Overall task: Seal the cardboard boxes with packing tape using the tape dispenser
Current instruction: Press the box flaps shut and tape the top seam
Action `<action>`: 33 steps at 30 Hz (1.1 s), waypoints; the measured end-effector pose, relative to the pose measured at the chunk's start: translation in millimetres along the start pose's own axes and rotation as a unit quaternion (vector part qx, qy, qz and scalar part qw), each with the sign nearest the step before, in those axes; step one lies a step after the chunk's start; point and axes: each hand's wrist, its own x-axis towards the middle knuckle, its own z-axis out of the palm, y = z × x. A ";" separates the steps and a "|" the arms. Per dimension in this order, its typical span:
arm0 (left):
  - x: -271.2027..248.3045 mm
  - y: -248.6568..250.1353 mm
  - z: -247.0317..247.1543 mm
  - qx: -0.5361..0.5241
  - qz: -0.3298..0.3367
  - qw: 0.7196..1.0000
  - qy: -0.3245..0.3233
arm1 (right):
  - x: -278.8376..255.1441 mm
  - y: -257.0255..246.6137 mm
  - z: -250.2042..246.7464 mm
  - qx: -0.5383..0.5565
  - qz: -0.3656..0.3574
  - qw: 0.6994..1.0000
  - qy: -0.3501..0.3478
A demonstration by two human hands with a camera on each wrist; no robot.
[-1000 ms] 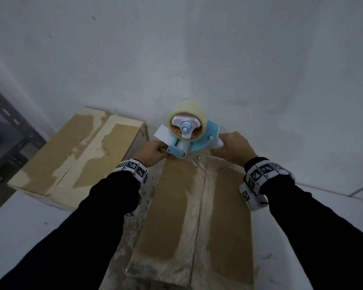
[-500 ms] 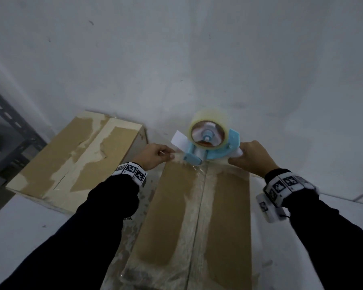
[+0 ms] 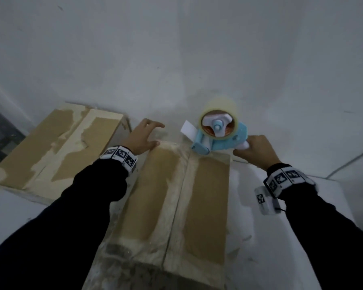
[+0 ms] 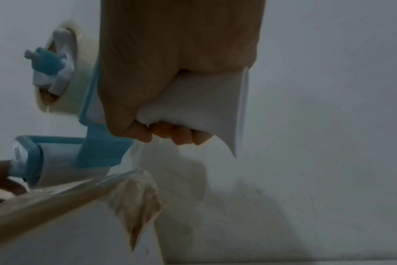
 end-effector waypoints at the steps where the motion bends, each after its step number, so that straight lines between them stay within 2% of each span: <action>1: 2.9 7.1 -0.2 0.052 0.016 0.998 -0.007 | -2.1 -1.9 1.4 0.000 0.004 1.000 -0.005; 4: 4.6 34.0 10.8 0.126 0.031 0.990 -0.056 | -8.6 -5.9 3.0 0.023 0.023 0.999 -0.005; 9: -6.5 52.5 40.8 0.141 -0.067 0.975 -0.160 | -18.4 0.6 10.7 0.061 0.039 0.997 -0.008; 11: -8.0 50.8 43.0 0.136 -0.062 0.973 -0.174 | -20.5 1.8 11.7 0.048 0.044 0.998 0.002; 16: -6.3 50.8 44.4 0.133 -0.047 0.976 -0.169 | -26.3 13.2 9.9 0.024 0.023 0.999 0.017; 21: -5.8 49.6 48.9 0.131 -0.061 0.975 -0.167 | -28.7 17.8 6.3 -0.021 0.000 1.000 0.011; 24: -4.9 49.6 49.3 0.132 -0.068 0.976 -0.162 | -41.6 45.7 -16.6 0.004 0.031 0.999 0.021; 27: -4.2 49.4 50.8 0.132 -0.078 0.974 -0.168 | -62.9 71.9 -35.6 0.097 0.098 0.990 0.028; 33: -5.1 49.0 51.6 0.146 -0.068 0.974 -0.158 | -66.2 82.5 -25.2 0.121 0.113 0.985 0.041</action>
